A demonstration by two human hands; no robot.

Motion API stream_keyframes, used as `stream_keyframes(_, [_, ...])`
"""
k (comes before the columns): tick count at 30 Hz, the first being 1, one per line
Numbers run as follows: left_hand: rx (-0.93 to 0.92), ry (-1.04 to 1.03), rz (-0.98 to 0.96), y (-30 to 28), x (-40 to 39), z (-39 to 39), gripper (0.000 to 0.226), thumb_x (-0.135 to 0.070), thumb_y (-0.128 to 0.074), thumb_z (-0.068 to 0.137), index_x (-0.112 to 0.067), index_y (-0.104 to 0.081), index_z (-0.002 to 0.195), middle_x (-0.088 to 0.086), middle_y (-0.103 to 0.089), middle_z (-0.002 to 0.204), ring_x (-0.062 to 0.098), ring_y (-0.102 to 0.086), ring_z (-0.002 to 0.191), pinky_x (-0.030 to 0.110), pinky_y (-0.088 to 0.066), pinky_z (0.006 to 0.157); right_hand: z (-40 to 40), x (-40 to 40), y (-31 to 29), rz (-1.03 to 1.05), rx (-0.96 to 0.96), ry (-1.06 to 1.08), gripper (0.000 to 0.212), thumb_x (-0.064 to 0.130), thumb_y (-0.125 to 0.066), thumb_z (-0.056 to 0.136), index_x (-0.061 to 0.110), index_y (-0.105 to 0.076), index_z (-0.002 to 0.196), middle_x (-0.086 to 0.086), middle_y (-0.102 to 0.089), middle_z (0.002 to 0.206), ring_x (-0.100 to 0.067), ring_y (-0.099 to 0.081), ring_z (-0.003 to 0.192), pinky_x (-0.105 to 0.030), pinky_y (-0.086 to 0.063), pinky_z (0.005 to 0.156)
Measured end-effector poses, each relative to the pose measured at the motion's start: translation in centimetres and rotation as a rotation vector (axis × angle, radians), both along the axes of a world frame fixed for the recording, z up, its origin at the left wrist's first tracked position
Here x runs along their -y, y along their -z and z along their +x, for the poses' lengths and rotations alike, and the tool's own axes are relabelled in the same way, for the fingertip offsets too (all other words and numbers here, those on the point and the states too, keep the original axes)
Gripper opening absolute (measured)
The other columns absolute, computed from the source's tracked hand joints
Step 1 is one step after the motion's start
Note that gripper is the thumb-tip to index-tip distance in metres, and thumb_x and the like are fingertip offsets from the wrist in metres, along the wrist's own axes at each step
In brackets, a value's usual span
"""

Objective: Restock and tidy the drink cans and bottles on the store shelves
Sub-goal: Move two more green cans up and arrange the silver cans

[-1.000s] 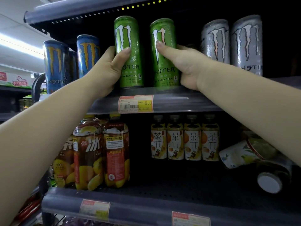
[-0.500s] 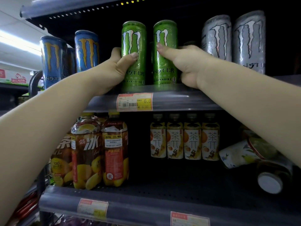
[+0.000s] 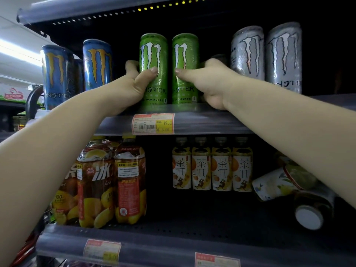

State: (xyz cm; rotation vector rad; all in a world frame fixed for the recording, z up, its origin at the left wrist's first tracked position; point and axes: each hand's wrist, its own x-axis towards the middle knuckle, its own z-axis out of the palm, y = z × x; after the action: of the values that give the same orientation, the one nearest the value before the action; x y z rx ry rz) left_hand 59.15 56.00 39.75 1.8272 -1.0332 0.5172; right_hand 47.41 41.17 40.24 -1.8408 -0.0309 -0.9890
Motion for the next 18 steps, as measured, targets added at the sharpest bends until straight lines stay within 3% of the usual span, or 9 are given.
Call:
stream_keyframes(3, [0.002,-0.011,0.043,0.1,-0.2,-0.3,0.081,-0.065,-0.032,0.093,-0.016,-0.003,0.151,0.007,-0.050,0.129,0.023,-0.048,0.120,0.032,-0.034,0.102,0.2,-0.4,0.1,-0.028,0.007,0.019,0.065,0.039,-0.081,0.073,0.007,-0.051,0.122,-0.009,-0.059,0.124,-0.030,-0.056,0.116,-0.046,-0.047,0.100])
stream_keyframes(9, [0.056,-0.104,0.063,0.4,-0.1,-1.2,0.086,-0.067,-0.037,0.089,-0.017,-0.004,0.151,0.000,-0.045,0.117,0.015,-0.041,0.104,0.029,-0.027,0.088,0.3,0.0,0.1,-0.062,-0.014,0.013,0.064,0.034,-0.078,0.076,0.008,-0.051,0.128,-0.010,-0.059,0.126,-0.029,-0.055,0.118,-0.045,-0.045,0.103])
stream_keyframes(12, [0.075,-0.122,0.069,0.5,-0.1,-1.3,0.086,-0.066,-0.037,0.089,-0.016,-0.003,0.151,0.007,-0.048,0.132,0.013,-0.036,0.104,0.028,-0.025,0.087,0.4,0.0,0.1,-0.092,0.007,0.032,0.049,0.029,-0.071,0.084,0.007,-0.053,0.123,-0.010,-0.060,0.121,-0.028,-0.057,0.113,-0.043,-0.046,0.102])
stream_keyframes(18, [0.118,-0.124,0.062,0.4,0.1,-1.2,0.081,-0.064,-0.038,0.090,-0.012,-0.010,0.146,0.004,-0.049,0.111,0.020,-0.047,0.099,0.031,-0.029,0.086,0.1,-0.5,0.3,-0.139,-0.002,0.085,0.041,0.030,-0.066,0.088,0.007,-0.054,0.119,-0.011,-0.061,0.120,-0.028,-0.058,0.111,-0.043,-0.046,0.102])
